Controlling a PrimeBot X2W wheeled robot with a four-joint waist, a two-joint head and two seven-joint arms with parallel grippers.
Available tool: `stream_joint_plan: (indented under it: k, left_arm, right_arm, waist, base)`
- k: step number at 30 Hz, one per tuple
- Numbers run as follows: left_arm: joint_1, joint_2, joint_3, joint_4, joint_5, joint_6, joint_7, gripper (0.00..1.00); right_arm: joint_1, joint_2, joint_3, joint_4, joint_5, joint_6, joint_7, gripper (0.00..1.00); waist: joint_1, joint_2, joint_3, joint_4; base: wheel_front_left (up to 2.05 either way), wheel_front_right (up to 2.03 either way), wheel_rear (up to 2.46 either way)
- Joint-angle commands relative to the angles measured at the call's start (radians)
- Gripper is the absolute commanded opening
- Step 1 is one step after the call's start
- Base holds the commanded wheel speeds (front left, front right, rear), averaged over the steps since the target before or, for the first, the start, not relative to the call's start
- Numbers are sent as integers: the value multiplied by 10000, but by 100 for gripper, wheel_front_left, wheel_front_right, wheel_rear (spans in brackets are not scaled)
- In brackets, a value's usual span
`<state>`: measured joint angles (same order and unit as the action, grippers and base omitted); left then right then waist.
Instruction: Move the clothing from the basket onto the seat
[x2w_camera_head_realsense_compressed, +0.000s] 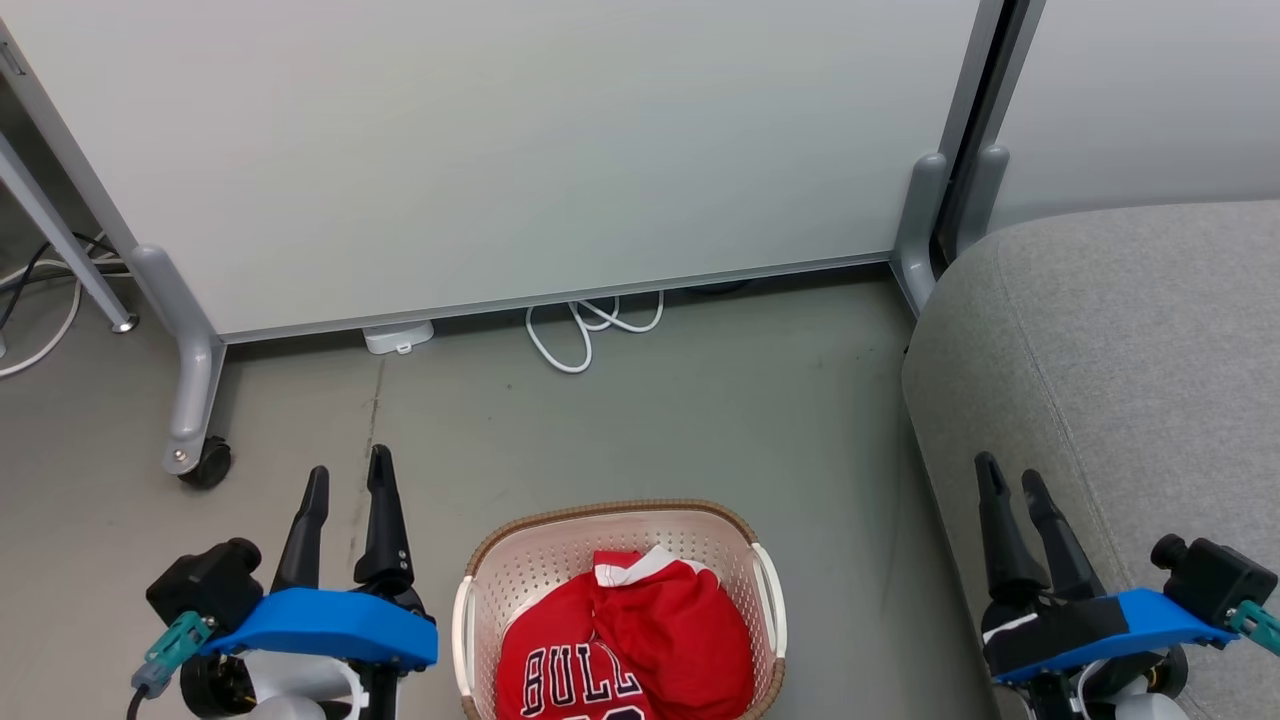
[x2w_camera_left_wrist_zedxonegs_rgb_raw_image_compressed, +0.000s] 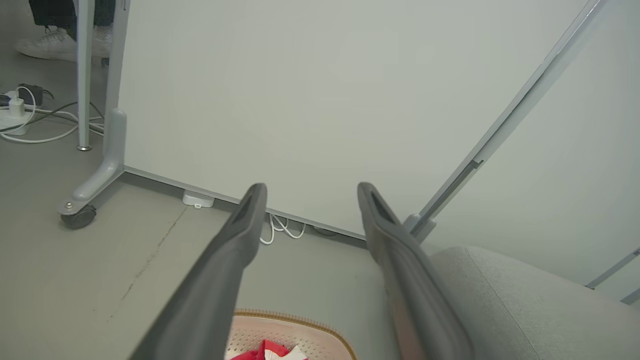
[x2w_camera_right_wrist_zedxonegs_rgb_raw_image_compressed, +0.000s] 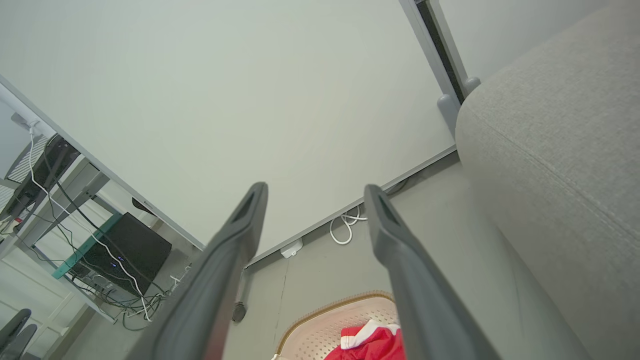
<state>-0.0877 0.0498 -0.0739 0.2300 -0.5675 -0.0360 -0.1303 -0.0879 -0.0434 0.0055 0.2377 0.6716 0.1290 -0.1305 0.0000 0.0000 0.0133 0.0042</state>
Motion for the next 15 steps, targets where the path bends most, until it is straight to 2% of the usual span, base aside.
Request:
stream_joint_plan:
  k: [1,15]
  left_arm:
    - [-251,51,-63,-103,355,27,-112,100]
    - [-273,57,-337,-13,1746,-24,-473,100]
  right_arm:
    - [-188,-71,22,-61,-318,18,-110,100]
    - [-189,-79,134,22,-1767,20,-470,100]
  waist:
    - [0,0,3,4]
    - [0,0,13,24]
  base:
    - [0,0,0]
    - [0,0,0]
